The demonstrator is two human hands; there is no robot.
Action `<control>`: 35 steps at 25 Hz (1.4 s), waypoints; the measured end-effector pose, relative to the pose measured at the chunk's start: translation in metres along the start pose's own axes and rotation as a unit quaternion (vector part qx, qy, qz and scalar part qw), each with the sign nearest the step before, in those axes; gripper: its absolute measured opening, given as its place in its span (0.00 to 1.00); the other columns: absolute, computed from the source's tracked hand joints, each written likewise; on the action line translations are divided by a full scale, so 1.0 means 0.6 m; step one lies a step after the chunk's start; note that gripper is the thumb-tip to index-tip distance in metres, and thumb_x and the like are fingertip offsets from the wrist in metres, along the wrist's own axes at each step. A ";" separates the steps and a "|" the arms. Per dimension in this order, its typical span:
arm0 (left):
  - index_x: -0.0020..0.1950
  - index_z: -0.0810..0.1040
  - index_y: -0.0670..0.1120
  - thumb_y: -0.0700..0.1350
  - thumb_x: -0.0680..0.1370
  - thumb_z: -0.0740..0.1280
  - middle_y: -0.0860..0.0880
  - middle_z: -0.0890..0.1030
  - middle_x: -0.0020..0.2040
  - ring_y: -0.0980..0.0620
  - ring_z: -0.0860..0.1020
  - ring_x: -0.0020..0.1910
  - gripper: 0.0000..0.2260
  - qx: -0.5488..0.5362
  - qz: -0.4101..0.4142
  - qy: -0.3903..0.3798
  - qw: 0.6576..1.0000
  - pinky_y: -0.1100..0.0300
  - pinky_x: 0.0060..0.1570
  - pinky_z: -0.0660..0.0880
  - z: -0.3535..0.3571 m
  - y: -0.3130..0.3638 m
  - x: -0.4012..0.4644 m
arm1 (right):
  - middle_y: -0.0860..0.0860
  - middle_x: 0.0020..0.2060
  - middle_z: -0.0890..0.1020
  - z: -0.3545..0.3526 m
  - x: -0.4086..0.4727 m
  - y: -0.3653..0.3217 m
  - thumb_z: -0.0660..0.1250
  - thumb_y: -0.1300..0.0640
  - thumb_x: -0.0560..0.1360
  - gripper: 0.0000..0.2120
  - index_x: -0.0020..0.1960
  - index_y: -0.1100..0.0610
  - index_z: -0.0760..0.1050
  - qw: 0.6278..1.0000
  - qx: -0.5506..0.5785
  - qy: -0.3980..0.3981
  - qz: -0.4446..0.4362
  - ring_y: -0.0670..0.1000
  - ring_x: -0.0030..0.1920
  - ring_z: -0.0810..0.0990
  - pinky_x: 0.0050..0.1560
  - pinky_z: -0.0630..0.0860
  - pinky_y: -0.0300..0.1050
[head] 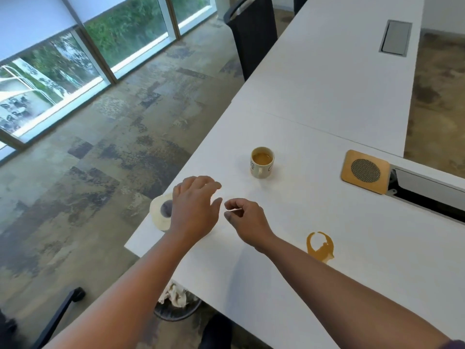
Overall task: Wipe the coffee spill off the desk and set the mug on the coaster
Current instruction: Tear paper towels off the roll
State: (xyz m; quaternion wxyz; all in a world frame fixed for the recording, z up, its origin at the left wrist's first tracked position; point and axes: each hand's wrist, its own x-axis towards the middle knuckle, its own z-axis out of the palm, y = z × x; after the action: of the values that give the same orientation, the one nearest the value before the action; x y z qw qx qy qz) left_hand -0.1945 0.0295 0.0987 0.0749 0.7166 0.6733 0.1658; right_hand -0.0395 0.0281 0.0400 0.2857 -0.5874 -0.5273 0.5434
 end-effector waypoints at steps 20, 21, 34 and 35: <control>0.74 0.66 0.53 0.55 0.62 0.80 0.58 0.65 0.70 0.53 0.71 0.64 0.43 -0.128 -0.105 -0.155 0.974 0.60 0.56 0.70 -0.026 -0.161 -0.052 | 0.46 0.69 0.78 0.085 0.031 -0.068 0.68 0.54 0.76 0.25 0.73 0.48 0.72 0.968 -0.222 -0.041 -0.107 0.50 0.66 0.77 0.65 0.76 0.52; 0.74 0.66 0.54 0.53 0.62 0.80 0.59 0.65 0.70 0.53 0.71 0.65 0.43 -0.144 -0.081 -0.176 0.970 0.61 0.58 0.70 -0.031 -0.161 -0.050 | 0.46 0.68 0.79 0.079 0.026 -0.064 0.68 0.53 0.76 0.25 0.73 0.48 0.72 0.963 -0.242 -0.037 -0.109 0.50 0.66 0.77 0.65 0.76 0.52; 0.82 0.36 0.55 0.71 0.62 0.77 0.48 0.51 0.83 0.41 0.57 0.80 0.64 -0.094 -0.202 -0.197 0.955 0.40 0.72 0.64 -0.015 -0.108 -0.065 | 0.46 0.38 0.83 0.051 -0.005 -0.045 0.63 0.57 0.75 0.07 0.44 0.53 0.80 0.969 -0.236 -0.008 -0.077 0.50 0.41 0.80 0.43 0.80 0.54; 0.83 0.39 0.53 0.72 0.63 0.76 0.47 0.53 0.83 0.40 0.59 0.79 0.63 -0.076 -0.214 -0.188 0.956 0.41 0.70 0.66 -0.006 -0.104 -0.068 | 0.46 0.38 0.83 0.051 -0.006 -0.045 0.63 0.57 0.75 0.07 0.44 0.52 0.80 0.970 -0.232 -0.009 -0.075 0.49 0.40 0.80 0.42 0.80 0.53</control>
State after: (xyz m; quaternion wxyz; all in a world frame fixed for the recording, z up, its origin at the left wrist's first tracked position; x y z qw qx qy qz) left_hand -0.2558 -0.0065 0.0761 0.2880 0.5666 0.7698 0.0582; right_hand -0.0763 0.0248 0.0585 0.1771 -0.5912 -0.6841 0.3888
